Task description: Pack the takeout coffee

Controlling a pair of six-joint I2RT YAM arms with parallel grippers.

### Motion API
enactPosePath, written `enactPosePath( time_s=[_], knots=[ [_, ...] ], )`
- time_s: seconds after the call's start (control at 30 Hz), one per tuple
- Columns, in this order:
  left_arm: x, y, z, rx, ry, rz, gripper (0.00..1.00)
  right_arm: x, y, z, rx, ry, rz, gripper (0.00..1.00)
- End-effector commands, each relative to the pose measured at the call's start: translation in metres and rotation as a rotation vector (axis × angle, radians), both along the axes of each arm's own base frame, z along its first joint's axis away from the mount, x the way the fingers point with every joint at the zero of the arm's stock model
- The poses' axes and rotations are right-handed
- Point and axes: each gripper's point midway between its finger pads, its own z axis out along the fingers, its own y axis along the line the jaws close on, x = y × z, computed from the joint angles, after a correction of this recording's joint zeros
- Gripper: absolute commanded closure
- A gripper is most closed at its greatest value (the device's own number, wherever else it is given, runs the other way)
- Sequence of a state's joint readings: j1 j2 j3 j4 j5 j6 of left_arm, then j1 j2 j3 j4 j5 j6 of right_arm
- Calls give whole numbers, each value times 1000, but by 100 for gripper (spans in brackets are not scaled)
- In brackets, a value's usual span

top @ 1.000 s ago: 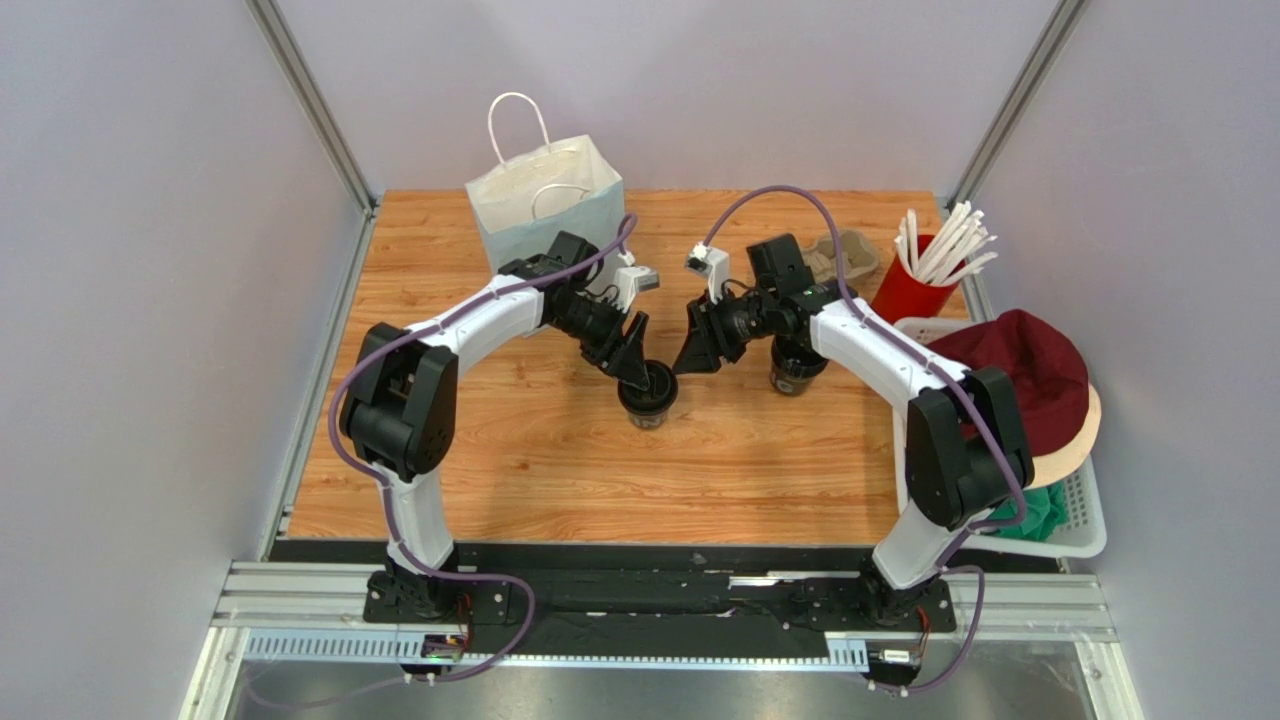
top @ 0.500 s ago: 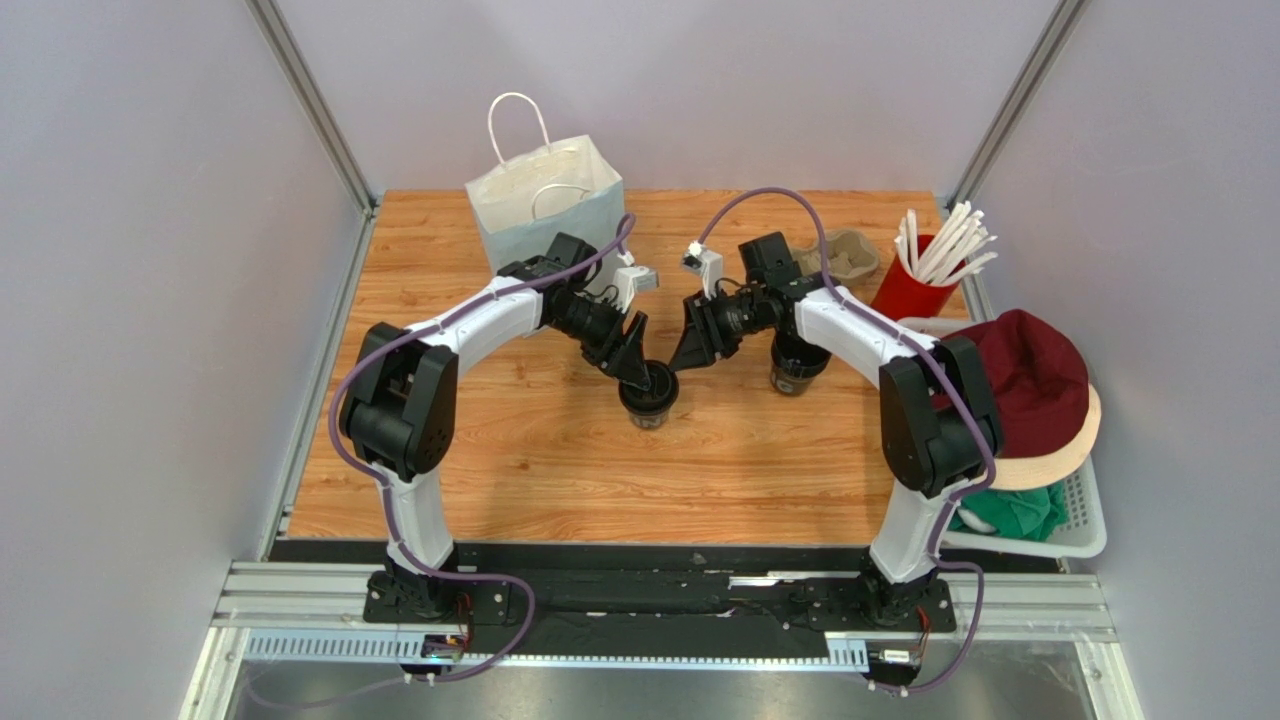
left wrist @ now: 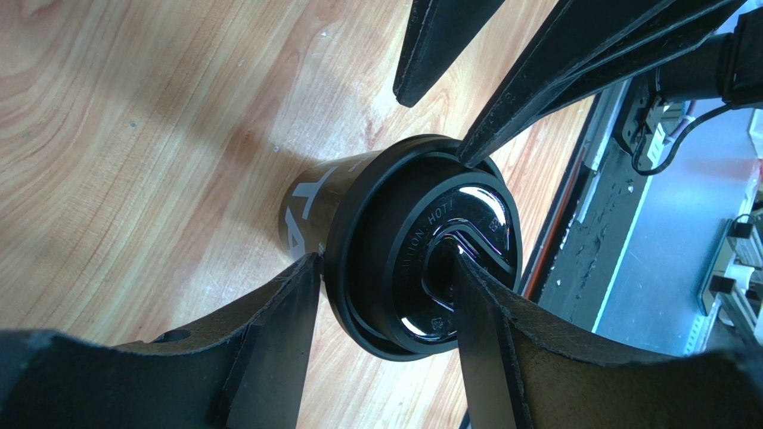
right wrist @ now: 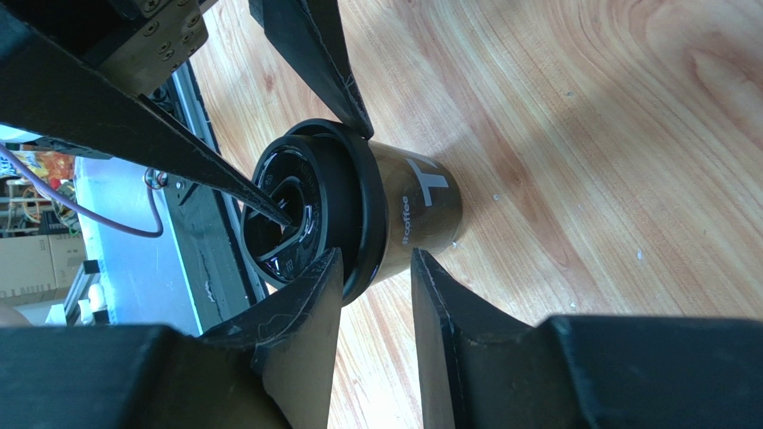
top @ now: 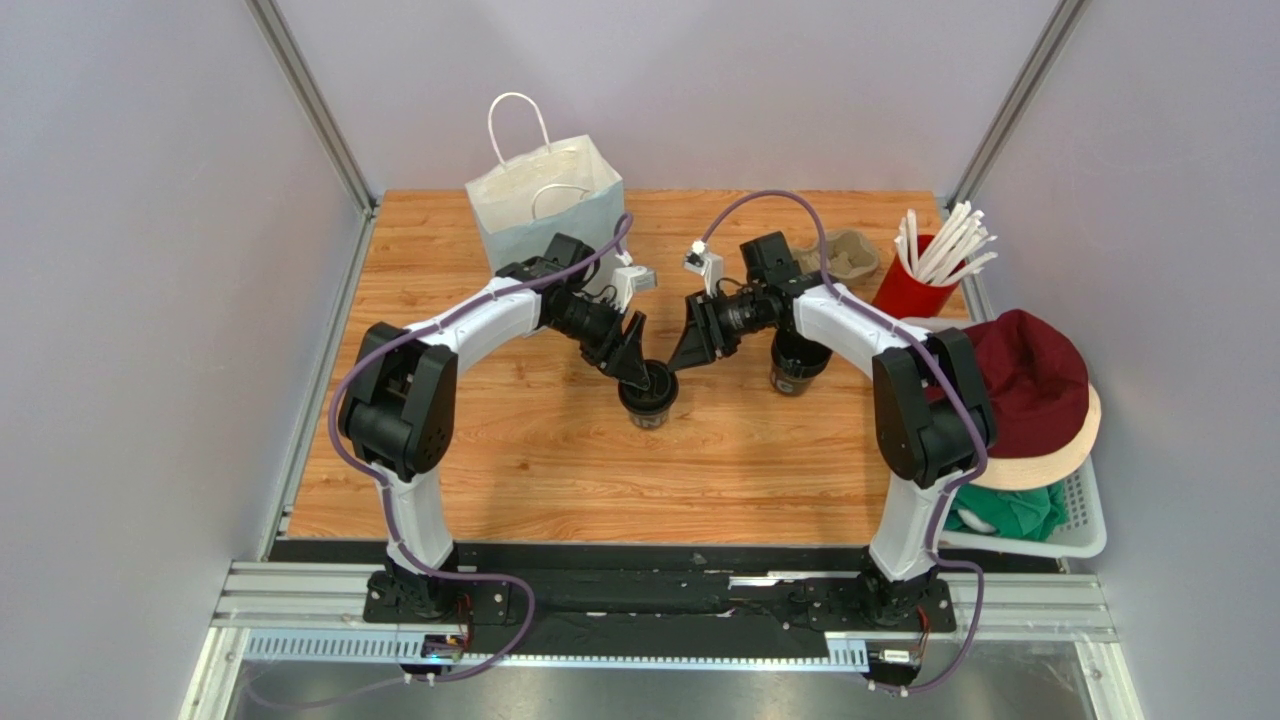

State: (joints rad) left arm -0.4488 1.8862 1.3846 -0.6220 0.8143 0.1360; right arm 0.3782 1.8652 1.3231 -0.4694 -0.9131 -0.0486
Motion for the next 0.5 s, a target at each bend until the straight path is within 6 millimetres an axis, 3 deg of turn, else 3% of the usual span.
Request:
enactPosePath(
  time_s=[0.0, 0.47],
  knots=[
    [3, 24, -38, 152, -40, 15, 37, 7, 9, 11, 41, -29, 14, 63],
    [2, 32, -46, 178, -48, 17, 37, 5, 14, -10, -56, -53, 3, 64]
  ],
)
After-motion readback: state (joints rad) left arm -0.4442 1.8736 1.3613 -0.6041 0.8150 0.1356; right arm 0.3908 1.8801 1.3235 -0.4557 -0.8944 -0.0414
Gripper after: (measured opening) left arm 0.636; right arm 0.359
